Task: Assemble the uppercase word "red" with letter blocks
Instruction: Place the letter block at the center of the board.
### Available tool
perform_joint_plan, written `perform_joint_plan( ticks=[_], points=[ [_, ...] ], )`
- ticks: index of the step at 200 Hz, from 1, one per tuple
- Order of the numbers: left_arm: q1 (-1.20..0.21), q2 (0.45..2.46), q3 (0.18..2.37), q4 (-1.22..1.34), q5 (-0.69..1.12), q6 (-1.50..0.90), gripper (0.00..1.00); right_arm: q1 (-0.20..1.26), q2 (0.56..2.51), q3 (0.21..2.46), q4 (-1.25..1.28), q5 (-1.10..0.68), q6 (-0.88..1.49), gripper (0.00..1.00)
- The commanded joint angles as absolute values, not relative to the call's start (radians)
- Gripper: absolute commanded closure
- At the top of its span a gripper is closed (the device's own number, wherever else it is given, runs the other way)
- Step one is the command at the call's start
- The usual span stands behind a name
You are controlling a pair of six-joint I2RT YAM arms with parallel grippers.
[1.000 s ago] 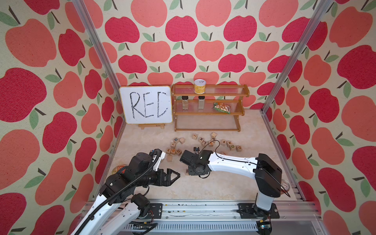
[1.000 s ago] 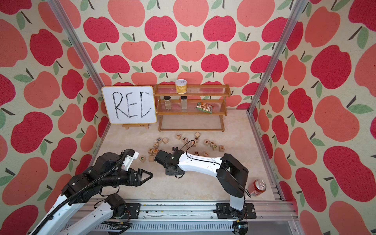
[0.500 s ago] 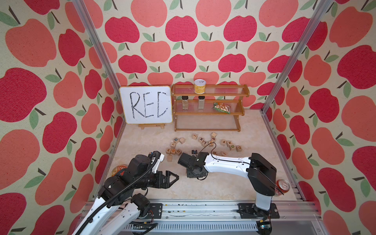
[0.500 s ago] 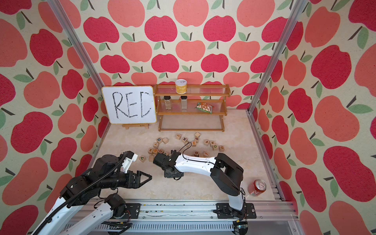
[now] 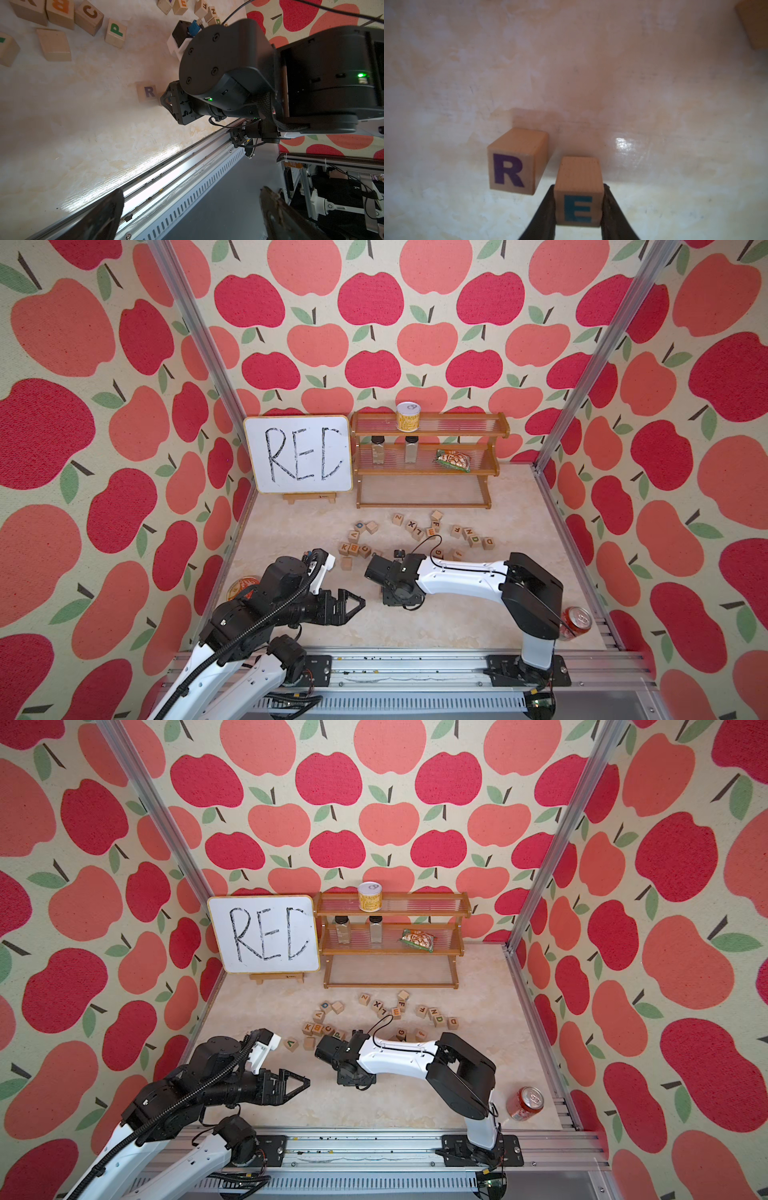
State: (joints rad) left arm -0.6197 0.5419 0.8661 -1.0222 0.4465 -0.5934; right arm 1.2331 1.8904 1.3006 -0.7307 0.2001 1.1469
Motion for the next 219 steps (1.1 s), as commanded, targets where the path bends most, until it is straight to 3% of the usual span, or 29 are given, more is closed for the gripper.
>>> perform_joint_plan(
  ticks=[1,108,219],
  points=[
    [-0.623,0.536,0.855,-1.042,0.460,-0.588,0.01,1.216,1.910,1.299,-0.739,0.188,1.178,1.00],
    [-0.610,0.540,0.847,-1.024,0.475,-0.586,0.01,1.150,1.928,1.320,-0.739,0.155,1.155,0.97],
    [-0.578,0.551,0.839,-1.009,0.511,-0.575,0.01,1.172,1.960,1.347,-0.755,0.137,1.160,0.96]
  ],
)
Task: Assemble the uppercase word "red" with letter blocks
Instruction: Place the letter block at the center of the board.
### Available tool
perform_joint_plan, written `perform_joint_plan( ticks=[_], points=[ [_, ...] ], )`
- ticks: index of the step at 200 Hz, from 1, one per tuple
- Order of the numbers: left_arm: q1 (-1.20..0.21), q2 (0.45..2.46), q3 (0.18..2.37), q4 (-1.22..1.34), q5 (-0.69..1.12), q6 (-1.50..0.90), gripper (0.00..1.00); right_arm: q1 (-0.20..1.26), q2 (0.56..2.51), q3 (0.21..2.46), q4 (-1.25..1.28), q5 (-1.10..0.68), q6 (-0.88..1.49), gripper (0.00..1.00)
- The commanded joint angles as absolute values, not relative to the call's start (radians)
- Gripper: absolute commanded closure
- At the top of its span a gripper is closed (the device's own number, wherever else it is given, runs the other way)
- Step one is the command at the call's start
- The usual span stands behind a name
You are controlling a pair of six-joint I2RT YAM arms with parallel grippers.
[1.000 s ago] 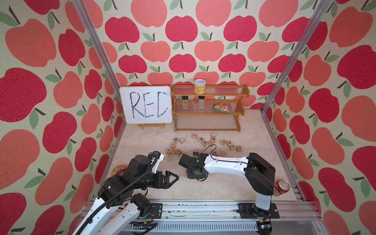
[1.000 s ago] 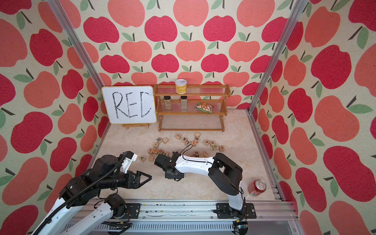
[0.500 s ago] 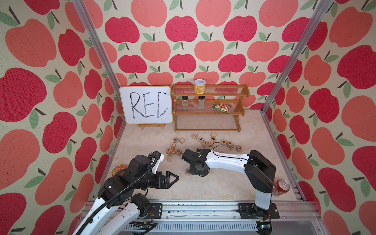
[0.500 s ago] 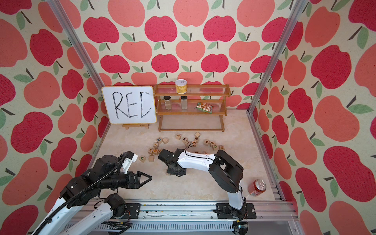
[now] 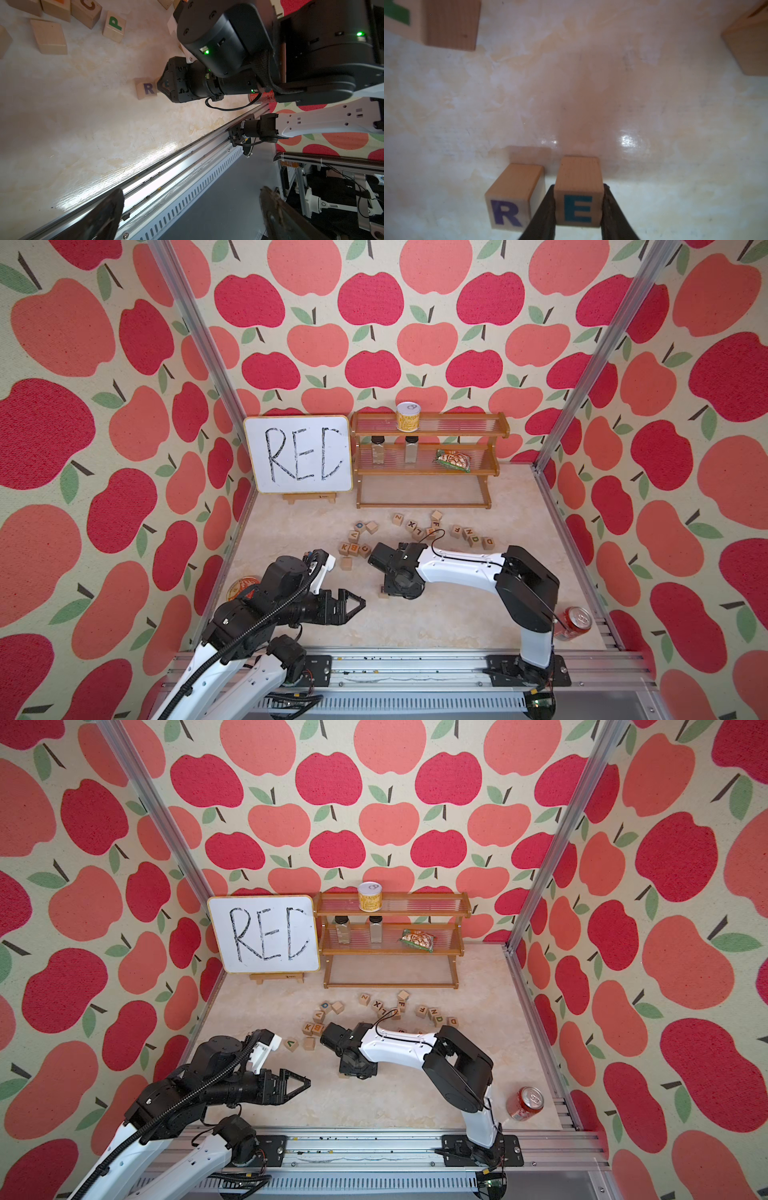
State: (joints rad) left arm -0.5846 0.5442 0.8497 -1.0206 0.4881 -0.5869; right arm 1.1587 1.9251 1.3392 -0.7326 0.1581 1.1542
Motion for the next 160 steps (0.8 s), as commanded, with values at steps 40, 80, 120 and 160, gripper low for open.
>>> perform_joint_plan(
  ticks=[40,80,120,160],
  points=[
    [-0.572,0.554,0.838,-1.007,0.521,-0.572,0.01,1.185,1.953,1.341,-0.761,0.137,1.173,0.96],
    [-0.569,0.554,0.837,-1.007,0.524,-0.572,0.00,1.192,1.960,1.348,-0.770,0.135,1.167,0.96],
    [-0.569,0.552,0.836,-1.007,0.523,-0.572,0.01,1.191,1.952,1.332,-0.766,0.137,1.165,0.93],
    [-0.570,0.551,0.836,-1.008,0.523,-0.573,0.01,1.190,1.948,1.329,-0.745,0.129,1.155,0.77]
  ],
)
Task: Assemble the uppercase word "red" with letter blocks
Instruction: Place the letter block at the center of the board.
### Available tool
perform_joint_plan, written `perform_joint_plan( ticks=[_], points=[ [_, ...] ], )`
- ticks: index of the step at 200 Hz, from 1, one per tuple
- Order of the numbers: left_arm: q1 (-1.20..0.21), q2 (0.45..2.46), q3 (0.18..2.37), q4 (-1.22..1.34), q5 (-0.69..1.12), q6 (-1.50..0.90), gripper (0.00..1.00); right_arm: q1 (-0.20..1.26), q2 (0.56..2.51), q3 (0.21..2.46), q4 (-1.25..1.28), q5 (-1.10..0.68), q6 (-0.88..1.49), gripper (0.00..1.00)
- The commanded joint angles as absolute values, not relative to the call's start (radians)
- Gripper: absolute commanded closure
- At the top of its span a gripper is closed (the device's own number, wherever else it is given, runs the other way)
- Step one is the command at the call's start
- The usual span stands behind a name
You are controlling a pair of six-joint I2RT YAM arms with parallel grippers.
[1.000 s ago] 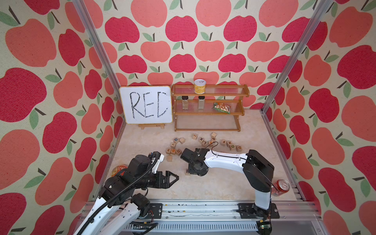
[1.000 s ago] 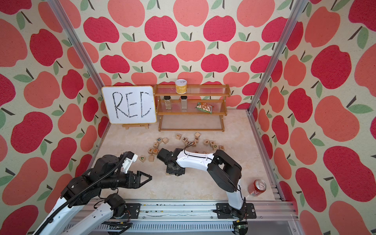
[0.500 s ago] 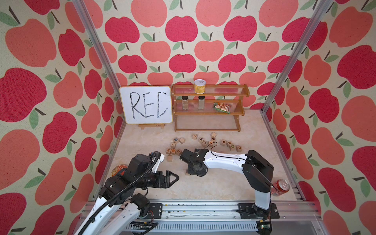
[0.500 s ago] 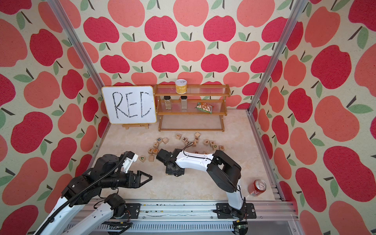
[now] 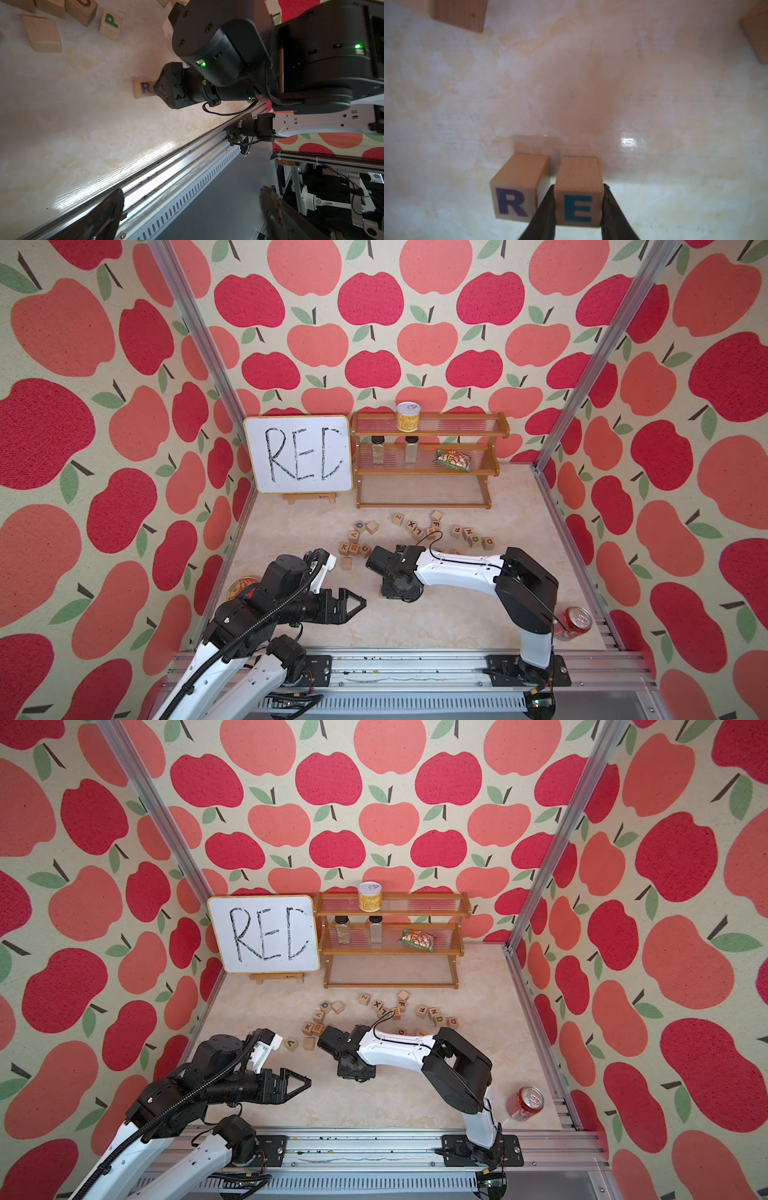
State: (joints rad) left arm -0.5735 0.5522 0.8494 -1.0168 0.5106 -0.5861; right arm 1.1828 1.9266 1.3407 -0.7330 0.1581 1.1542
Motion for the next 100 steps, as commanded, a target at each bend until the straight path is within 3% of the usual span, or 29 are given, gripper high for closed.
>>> perform_joint_plan(
  ticks=[1,73,100],
  points=[
    [-0.569,0.551,0.837,-1.008,0.523,-0.574,0.01,1.190,1.948,1.330,-0.745,0.129,1.154,0.76],
    [-0.568,0.551,0.836,-1.006,0.518,-0.574,0.01,1.184,1.936,1.351,-0.777,0.146,1.141,0.56],
    [-0.568,0.551,0.835,-1.006,0.520,-0.573,0.01,1.178,1.924,1.353,-0.782,0.150,1.139,0.56]
  ],
)
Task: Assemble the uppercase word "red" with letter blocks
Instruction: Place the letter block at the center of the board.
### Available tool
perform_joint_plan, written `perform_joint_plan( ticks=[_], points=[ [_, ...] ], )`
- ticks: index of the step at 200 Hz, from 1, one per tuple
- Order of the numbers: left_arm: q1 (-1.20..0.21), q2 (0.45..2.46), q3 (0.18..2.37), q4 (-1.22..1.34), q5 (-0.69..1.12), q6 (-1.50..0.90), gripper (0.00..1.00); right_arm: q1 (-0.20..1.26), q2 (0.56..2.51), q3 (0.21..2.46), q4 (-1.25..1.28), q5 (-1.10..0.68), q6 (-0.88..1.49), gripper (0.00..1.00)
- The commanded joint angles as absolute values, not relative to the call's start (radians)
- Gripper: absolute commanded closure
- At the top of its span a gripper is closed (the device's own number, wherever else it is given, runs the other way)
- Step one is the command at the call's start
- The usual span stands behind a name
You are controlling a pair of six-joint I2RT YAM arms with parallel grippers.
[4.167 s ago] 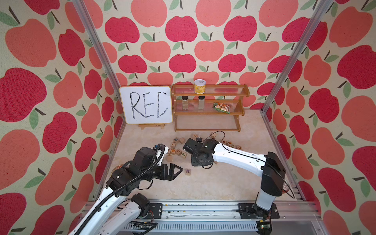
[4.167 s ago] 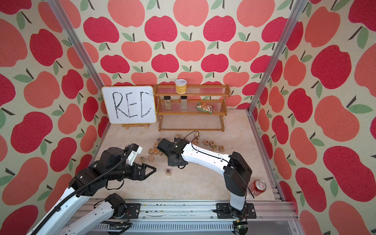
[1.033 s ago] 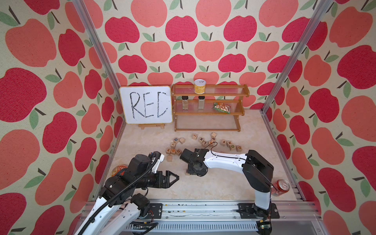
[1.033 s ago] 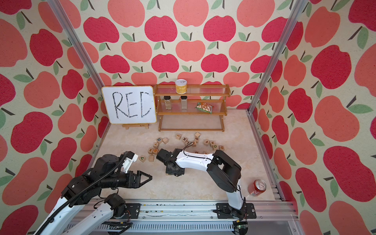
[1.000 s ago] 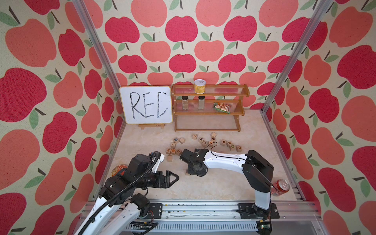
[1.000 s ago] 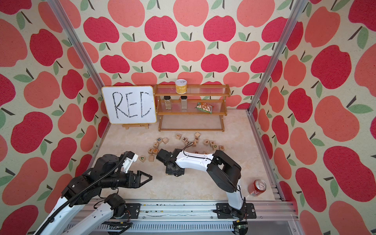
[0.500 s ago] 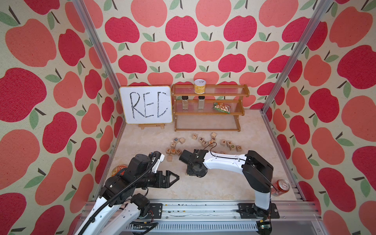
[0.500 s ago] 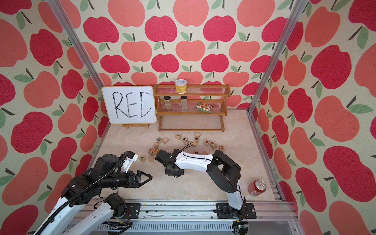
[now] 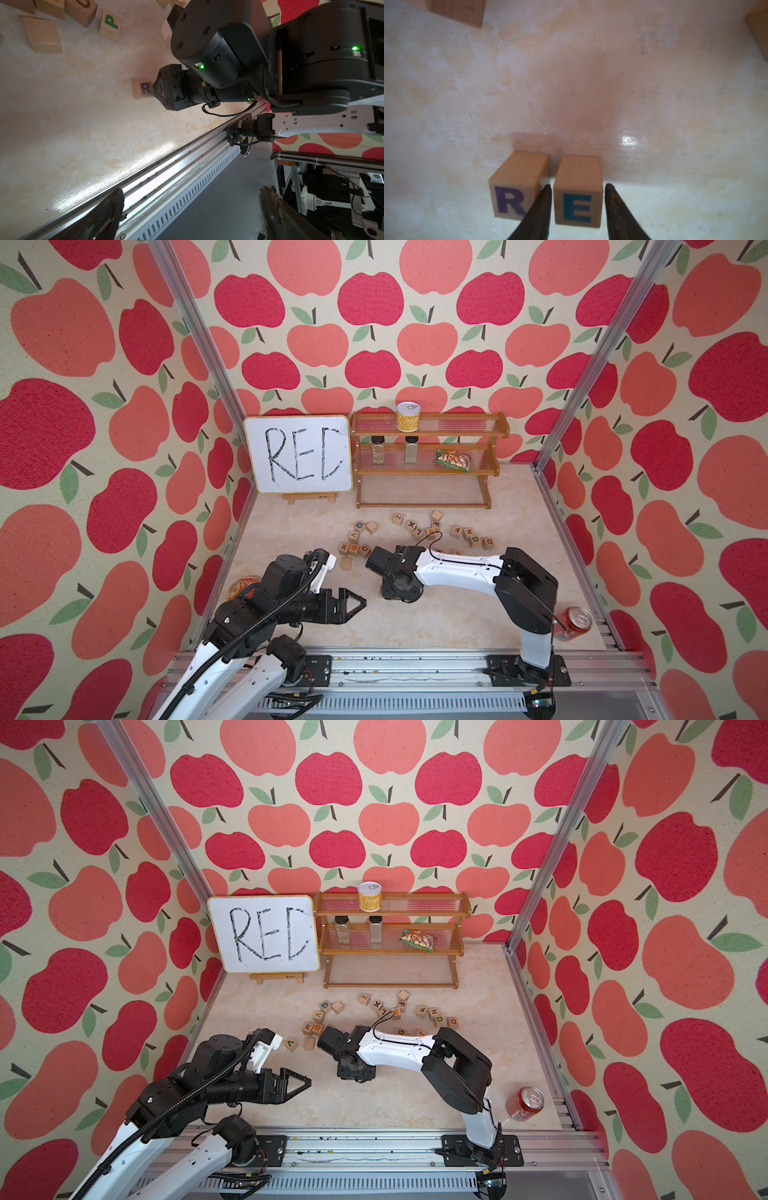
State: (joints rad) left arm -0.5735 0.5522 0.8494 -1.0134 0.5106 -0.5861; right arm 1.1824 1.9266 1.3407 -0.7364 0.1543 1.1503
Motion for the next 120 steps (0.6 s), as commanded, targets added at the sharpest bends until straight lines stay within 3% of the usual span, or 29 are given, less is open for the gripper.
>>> perform_joint_plan(
  ticks=[1,120],
  points=[
    [-0.567,0.551,0.835,-1.006,0.520,-0.573,0.01,1.178,1.924,1.353,-0.782,0.150,1.139,0.56],
    [-0.541,0.554,0.831,-0.997,0.548,-0.567,0.01,1.154,1.883,1.414,-0.848,0.182,1.123,0.58]
  ],
)
